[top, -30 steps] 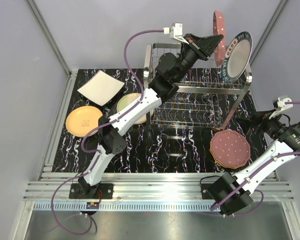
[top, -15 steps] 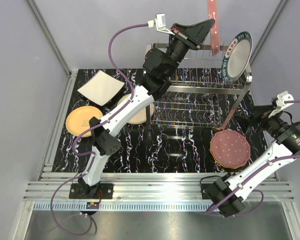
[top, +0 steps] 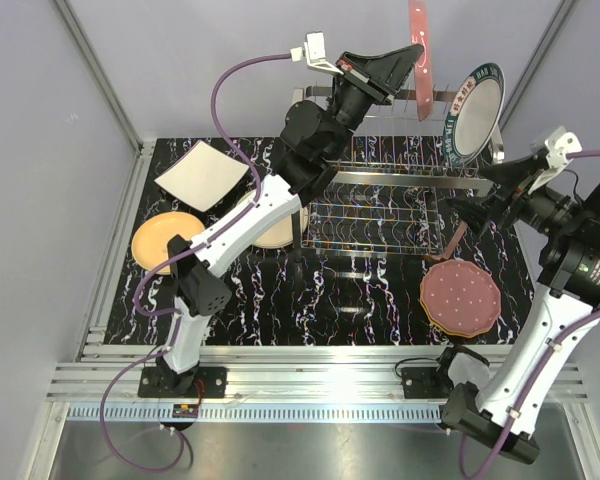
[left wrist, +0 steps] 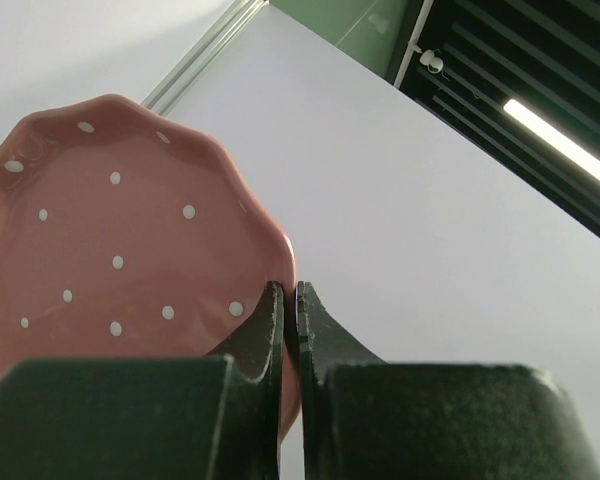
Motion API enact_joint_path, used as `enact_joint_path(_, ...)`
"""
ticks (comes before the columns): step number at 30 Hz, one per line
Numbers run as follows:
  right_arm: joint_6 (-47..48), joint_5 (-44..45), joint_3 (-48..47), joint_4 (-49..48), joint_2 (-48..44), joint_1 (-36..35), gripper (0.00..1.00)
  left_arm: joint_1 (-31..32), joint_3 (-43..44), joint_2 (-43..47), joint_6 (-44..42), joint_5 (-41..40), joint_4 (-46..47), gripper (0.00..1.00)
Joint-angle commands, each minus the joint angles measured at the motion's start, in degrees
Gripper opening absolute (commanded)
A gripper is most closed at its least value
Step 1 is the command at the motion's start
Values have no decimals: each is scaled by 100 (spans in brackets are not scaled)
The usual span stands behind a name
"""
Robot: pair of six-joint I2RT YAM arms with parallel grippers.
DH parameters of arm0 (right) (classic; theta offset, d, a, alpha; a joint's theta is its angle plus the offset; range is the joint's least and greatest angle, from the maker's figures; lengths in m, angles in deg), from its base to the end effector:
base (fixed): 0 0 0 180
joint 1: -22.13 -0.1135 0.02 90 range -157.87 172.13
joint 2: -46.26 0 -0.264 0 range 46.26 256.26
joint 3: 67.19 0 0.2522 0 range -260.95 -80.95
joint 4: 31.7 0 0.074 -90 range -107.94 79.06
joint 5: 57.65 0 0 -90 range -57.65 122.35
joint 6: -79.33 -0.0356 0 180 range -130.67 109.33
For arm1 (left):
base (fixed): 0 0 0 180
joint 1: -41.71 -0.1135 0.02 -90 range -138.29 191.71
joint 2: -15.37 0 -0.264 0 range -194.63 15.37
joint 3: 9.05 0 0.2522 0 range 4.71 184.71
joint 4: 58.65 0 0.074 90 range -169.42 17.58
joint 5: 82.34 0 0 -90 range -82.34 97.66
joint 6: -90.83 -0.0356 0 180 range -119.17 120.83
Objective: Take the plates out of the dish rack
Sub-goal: Grab a plate with the left arm, then pass the plate from the left arm to the right
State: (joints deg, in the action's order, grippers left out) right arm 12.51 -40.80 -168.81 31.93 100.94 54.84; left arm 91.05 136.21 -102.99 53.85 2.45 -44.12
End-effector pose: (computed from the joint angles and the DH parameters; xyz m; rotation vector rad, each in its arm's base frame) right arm 0.1197 -0.0364 0.4890 -0.6845 1.5272 0.4494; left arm 0.2972 -0.3411 0.5323 -0.1273 0.9546 -1.6273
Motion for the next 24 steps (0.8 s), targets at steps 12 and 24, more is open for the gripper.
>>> enact_joint_path(12,80,3768,-2833,357,1677,-3171,94,23,112,701,288,-480,1258,0)
enact_joint_path(24,669,8218,-1702,-1593,1739,-5476,95,23,7,736,306,-525,1170,0)
